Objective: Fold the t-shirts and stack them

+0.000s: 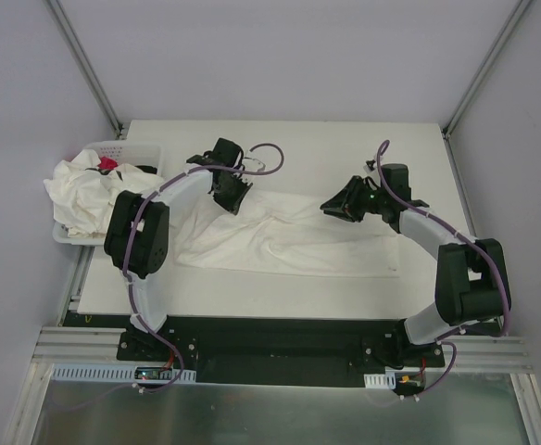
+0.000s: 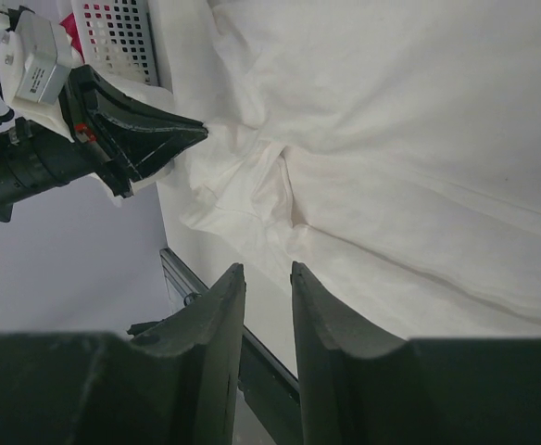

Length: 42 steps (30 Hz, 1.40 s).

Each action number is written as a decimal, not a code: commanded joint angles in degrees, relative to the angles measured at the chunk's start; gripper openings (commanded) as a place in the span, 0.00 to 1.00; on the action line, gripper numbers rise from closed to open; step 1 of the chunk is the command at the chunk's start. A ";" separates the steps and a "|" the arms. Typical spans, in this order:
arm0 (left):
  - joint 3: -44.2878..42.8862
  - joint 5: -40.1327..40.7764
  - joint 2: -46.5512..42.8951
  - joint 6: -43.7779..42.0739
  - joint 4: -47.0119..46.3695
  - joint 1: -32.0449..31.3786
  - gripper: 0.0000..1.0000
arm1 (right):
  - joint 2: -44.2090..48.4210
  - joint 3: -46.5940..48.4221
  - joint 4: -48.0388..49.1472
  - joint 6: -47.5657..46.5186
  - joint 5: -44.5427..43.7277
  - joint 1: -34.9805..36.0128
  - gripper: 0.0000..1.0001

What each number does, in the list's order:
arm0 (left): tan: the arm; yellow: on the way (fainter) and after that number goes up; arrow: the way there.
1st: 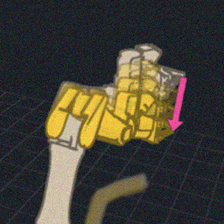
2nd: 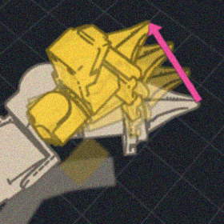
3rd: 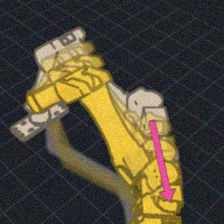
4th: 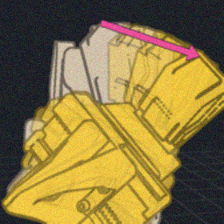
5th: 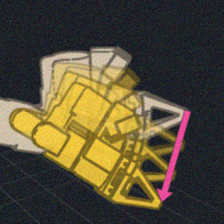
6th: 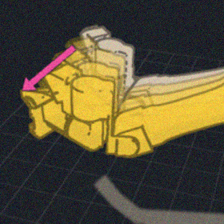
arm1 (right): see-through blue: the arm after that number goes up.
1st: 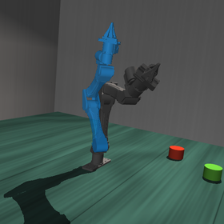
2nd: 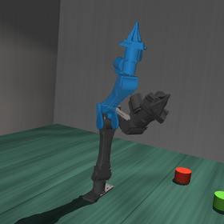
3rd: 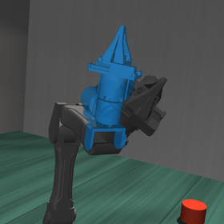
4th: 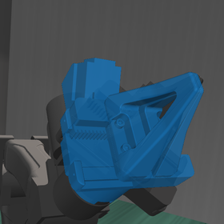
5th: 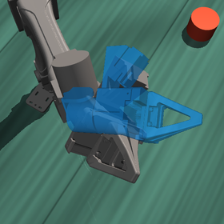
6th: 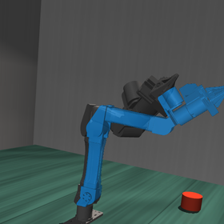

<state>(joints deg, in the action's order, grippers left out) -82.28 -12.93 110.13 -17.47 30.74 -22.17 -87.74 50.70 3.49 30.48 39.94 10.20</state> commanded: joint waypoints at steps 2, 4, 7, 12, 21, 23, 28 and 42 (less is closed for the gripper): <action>1.51 0.62 -5.18 2.62 2.39 -1.29 0.00 | -0.06 -0.51 3.37 1.34 2.07 -0.53 0.29; 1.95 0.71 -5.53 3.32 3.18 -1.73 0.00 | 0.20 -0.60 3.37 1.34 2.07 -0.53 0.29; 3.08 0.62 -6.24 4.03 4.06 -3.22 0.00 | 0.56 -0.69 3.28 1.42 2.24 -0.53 0.29; 5.37 0.27 -7.03 5.52 5.12 -5.51 0.00 | 0.91 -0.95 3.37 1.42 2.42 -0.62 0.29; 11.26 0.36 -8.70 8.51 5.38 -8.76 0.00 | 0.73 -1.04 3.46 1.51 2.24 -0.62 0.29; 11.96 -0.08 -8.96 8.77 5.29 -9.37 0.00 | 0.73 -1.04 3.46 1.51 2.33 -0.62 0.29; 13.90 -0.61 -8.26 9.56 4.51 -10.69 0.00 | 0.47 -0.95 3.55 1.43 2.42 -0.53 0.29; 11.63 -0.17 -16.07 12.29 0.02 -11.31 0.84 | 0.65 -1.13 3.46 1.16 2.51 -0.53 0.29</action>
<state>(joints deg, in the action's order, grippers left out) -67.48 -14.33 99.63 -6.33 32.03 -33.04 -87.88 49.80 4.93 31.55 41.25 10.00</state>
